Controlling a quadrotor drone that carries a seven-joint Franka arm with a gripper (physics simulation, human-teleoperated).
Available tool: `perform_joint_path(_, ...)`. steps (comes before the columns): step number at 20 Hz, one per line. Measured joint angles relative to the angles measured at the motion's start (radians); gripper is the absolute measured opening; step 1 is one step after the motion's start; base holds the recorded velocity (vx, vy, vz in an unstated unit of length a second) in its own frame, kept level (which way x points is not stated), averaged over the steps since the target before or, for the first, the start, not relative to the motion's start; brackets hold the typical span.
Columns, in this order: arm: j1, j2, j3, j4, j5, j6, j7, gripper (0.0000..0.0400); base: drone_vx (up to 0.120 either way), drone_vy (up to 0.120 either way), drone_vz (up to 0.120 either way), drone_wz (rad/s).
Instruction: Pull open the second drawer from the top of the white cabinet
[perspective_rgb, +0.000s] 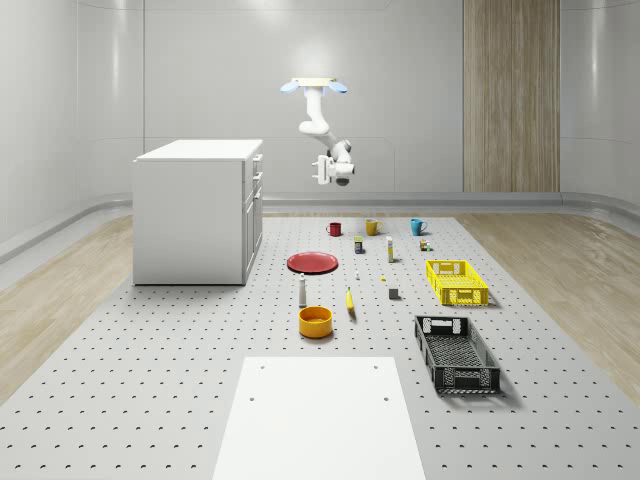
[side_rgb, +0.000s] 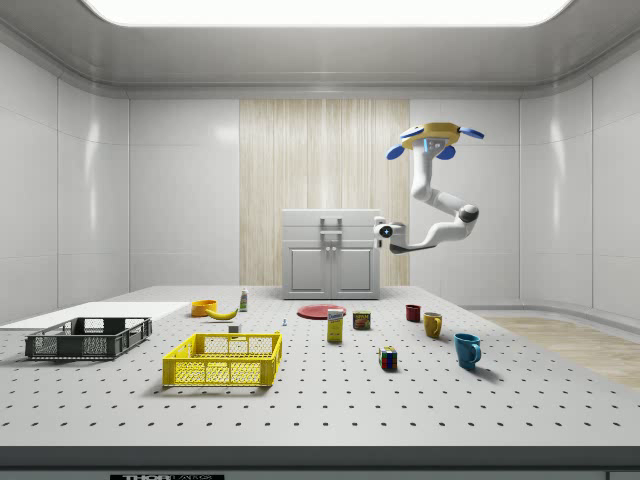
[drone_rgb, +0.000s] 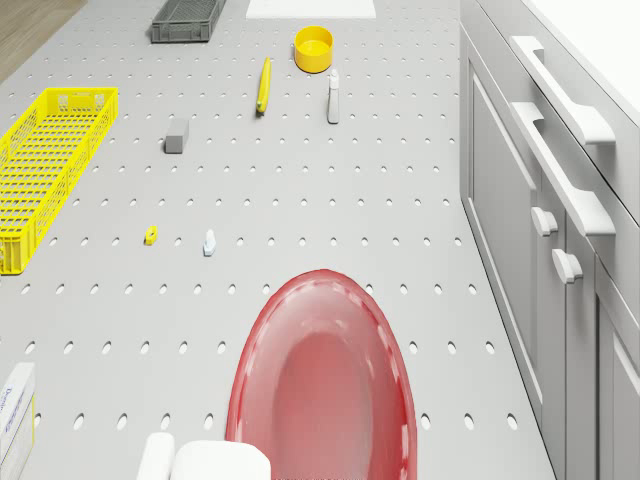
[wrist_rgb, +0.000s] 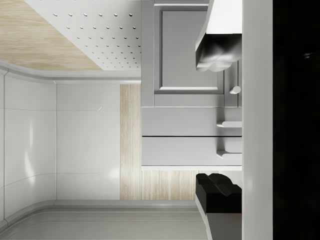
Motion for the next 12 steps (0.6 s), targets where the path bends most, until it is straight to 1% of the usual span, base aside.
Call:
perform_joint_path(3,0.007,-0.008,-0.002,-0.001,-0.006,0.007,0.005,0.03,0.12,-0.107,0.0,0.0)
perform_joint_path(12,0.028,-0.03,-0.009,-0.004,-0.024,0.026,0.02,0.03,0.12,0.0,0.0,0.0)
